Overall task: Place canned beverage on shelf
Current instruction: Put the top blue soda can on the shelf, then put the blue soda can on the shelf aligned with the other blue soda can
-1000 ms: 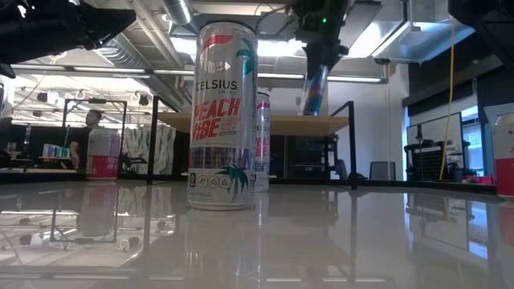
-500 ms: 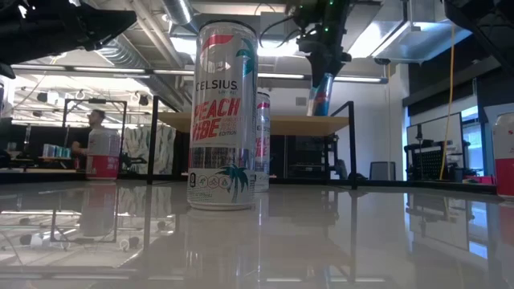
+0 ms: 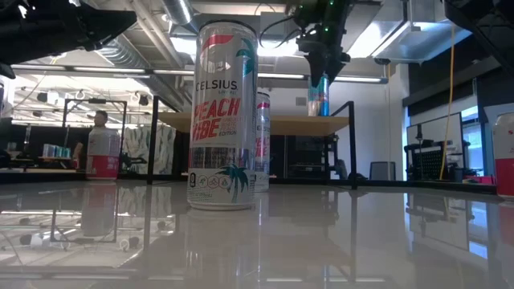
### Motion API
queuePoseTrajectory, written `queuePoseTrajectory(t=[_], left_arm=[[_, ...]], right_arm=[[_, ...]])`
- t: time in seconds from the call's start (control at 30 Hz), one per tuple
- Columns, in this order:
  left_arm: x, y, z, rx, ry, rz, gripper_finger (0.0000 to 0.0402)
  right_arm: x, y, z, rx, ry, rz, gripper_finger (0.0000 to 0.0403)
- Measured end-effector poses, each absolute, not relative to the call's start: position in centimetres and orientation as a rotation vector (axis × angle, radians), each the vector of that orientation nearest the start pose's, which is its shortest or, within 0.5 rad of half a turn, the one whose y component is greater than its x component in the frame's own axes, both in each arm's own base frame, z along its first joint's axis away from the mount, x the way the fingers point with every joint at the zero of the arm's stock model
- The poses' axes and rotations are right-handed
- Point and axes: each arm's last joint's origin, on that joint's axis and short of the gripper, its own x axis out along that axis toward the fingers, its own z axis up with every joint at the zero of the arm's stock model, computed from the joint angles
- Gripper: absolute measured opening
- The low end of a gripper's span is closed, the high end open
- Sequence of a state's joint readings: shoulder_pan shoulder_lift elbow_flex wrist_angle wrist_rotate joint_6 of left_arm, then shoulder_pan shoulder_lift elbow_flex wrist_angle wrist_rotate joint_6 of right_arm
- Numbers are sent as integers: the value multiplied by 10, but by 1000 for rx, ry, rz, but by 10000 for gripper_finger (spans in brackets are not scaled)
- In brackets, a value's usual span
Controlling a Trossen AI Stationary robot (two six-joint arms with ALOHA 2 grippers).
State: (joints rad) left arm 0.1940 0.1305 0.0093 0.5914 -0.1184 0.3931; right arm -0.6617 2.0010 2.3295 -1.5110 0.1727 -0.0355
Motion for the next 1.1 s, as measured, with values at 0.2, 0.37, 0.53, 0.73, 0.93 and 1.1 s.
queuePoseTrajectory(t=[0.2, 0.37, 0.53, 0.73, 0.93, 1.1], left_arm=[[92, 22, 212, 400, -405, 395, 108], [92, 22, 212, 402, -405, 396, 108], [93, 21, 211, 409, -410, 364, 108], [94, 18, 210, 420, -410, 253, 108], [94, 18, 209, 393, -399, 265, 108], [95, 21, 207, 363, -366, 338, 108]], right_arm=[[297, -237, 392, 229, 1182, -717, 309], [284, -222, 413, 210, 1140, -714, 292], [265, -188, 444, 189, 1062, -699, 280], [257, -142, 471, 122, 955, -617, 277], [268, -107, 479, 32, 903, -535, 277], [279, -90, 475, -39, 901, -525, 277]])
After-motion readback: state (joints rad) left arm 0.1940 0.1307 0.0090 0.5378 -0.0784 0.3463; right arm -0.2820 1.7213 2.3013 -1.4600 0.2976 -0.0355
